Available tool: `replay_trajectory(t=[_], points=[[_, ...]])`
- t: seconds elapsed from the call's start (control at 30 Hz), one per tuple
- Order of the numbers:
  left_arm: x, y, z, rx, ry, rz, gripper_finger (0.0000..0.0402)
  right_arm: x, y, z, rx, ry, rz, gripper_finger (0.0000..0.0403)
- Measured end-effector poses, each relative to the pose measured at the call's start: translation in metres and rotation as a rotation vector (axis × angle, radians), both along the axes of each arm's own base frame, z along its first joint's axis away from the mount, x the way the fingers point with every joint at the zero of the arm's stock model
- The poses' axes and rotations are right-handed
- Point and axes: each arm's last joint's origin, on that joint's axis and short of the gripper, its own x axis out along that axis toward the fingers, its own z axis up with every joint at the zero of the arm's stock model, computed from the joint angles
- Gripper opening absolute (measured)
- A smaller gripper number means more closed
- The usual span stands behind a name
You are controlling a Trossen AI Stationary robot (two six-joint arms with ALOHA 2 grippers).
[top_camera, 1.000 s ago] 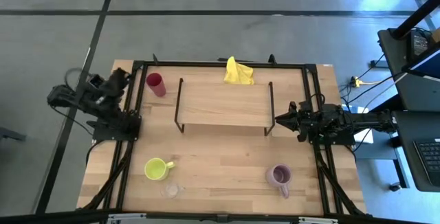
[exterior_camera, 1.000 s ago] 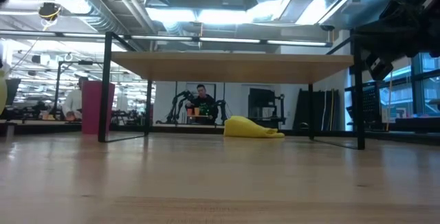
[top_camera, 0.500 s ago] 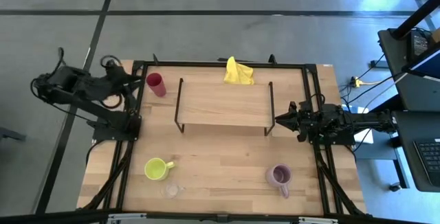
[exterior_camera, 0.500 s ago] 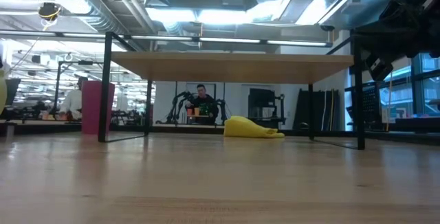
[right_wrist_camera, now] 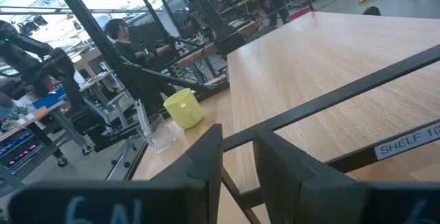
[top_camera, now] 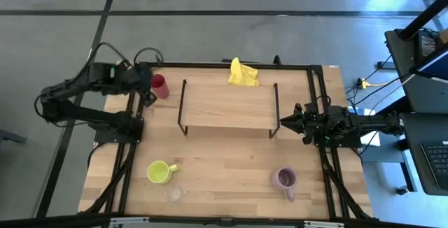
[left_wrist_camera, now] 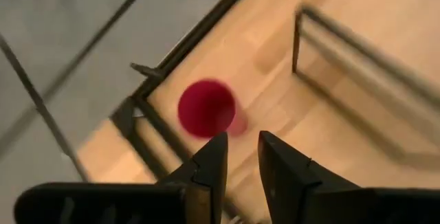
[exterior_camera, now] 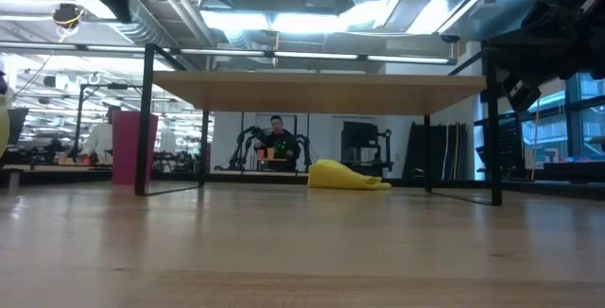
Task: Stack small to large cups/mugs on shelf
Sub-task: Put the pink cup on the shelf
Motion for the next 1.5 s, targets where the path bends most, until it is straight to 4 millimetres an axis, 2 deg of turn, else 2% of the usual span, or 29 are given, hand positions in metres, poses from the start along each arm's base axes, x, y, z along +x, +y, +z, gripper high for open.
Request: replay_trajectory(t=[0.13, 0.27, 0.37, 0.53, 0.67, 0.9, 1.03, 1.23, 1.33, 1.5], points=[[0.022, 0.034, -0.002, -0.157, -0.186, 0.074, 0.0076, 0.0, 0.0, 0.0, 0.0, 0.0, 0.0, 0.0084], [0.011, 0.078, -0.016, -0.282, -0.144, 0.235, 0.0076, 0.0, 0.0, 0.0, 0.0, 0.0, 0.0, 0.0084], [0.001, 0.099, -0.028, -0.373, -0.076, 0.257, 0.0076, 0.0, 0.0, 0.0, 0.0, 0.0, 0.0, 0.0084], [-0.008, 0.104, -0.03, -0.359, 0.045, 0.093, 0.0076, 0.0, 0.0, 0.0, 0.0, 0.0, 0.0, 0.0084], [-0.013, 0.103, -0.034, -0.314, 0.196, 0.04, 0.0076, 0.0, 0.0, 0.0, 0.0, 0.0, 0.0, 0.0084], [-0.015, 0.104, -0.068, -0.396, 0.277, 0.027, 0.008, 0.0, 0.0, 0.0, 0.0, 0.0, 0.0, 0.0084], [-0.014, 0.105, -0.08, -0.411, 0.268, 0.046, 0.0102, 0.0, 0.0, 0.0, 0.0, 0.0, 0.0, 0.0084], [-0.009, 0.114, -0.079, -0.332, 0.193, 0.033, 0.0137, 0.0, 0.0, 0.0, 0.0, 0.0, 0.0, 0.0084], [-0.004, 0.122, -0.081, -0.305, 0.177, 0.043, 0.0148, 0.0, 0.0, 0.0, 0.0, 0.0, 0.0, 0.0084], [-0.001, 0.137, -0.095, -0.353, 0.215, 0.063, 0.0153, 0.0, 0.0, 0.0, 0.0, 0.0, 0.0, 0.0084]])
